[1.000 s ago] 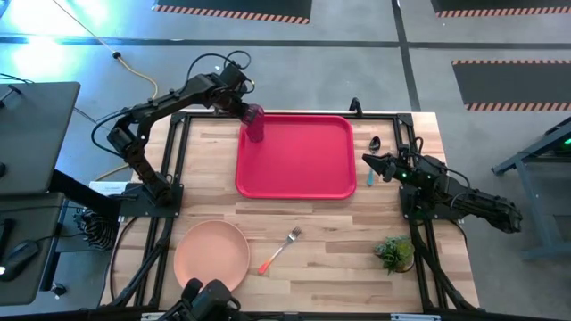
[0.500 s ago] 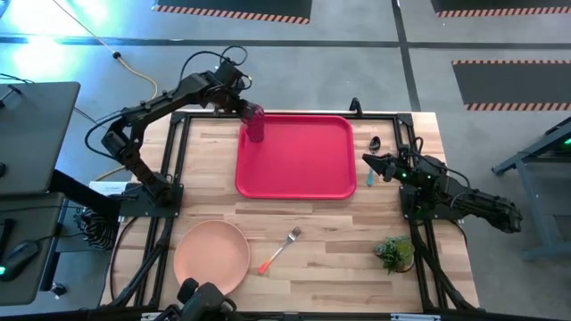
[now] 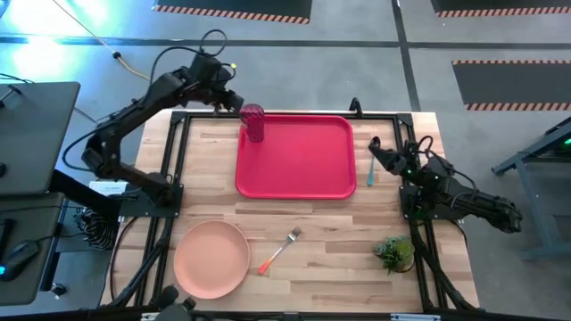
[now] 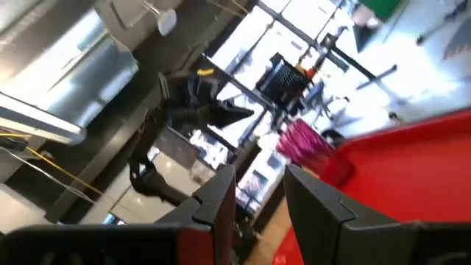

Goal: Pick and place plate/cup/fork/spoon on tray
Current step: Put the blue spoon to the right side of the red serving tray

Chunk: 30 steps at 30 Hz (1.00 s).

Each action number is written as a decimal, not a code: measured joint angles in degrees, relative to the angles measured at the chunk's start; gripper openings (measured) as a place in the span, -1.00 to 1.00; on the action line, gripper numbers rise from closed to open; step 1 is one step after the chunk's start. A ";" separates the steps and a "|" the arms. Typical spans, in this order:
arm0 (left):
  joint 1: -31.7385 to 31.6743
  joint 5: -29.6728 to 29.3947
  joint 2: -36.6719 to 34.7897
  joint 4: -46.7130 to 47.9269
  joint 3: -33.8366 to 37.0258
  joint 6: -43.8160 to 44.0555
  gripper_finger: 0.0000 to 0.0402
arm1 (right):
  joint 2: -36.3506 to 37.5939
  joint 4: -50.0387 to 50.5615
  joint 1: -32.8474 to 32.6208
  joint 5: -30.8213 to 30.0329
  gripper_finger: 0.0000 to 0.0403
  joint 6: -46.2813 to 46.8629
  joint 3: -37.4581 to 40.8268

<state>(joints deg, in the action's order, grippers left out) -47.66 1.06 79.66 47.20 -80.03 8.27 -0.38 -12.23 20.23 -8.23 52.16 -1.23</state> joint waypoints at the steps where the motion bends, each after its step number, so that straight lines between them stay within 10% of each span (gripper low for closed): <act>1: 0.06 0.02 -0.83 0.04 0.00 -0.11 -0.38 | 0.00 -0.03 -0.01 -0.51 -0.45 -0.14 -0.25; 15: 0.09 3.41 -9.43 2.24 0.67 -5.70 -0.38 | -3.85 20.45 0.00 -7.74 -0.45 -9.14 -20.66; 30: 0.09 3.48 -10.18 3.08 1.60 -8.55 -0.38 | -40.20 71.60 0.00 -8.38 -0.45 2.79 -51.61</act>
<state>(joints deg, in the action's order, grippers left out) -47.57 4.54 69.47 50.28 -78.43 -0.27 -40.58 59.36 20.23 -16.61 54.96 -52.84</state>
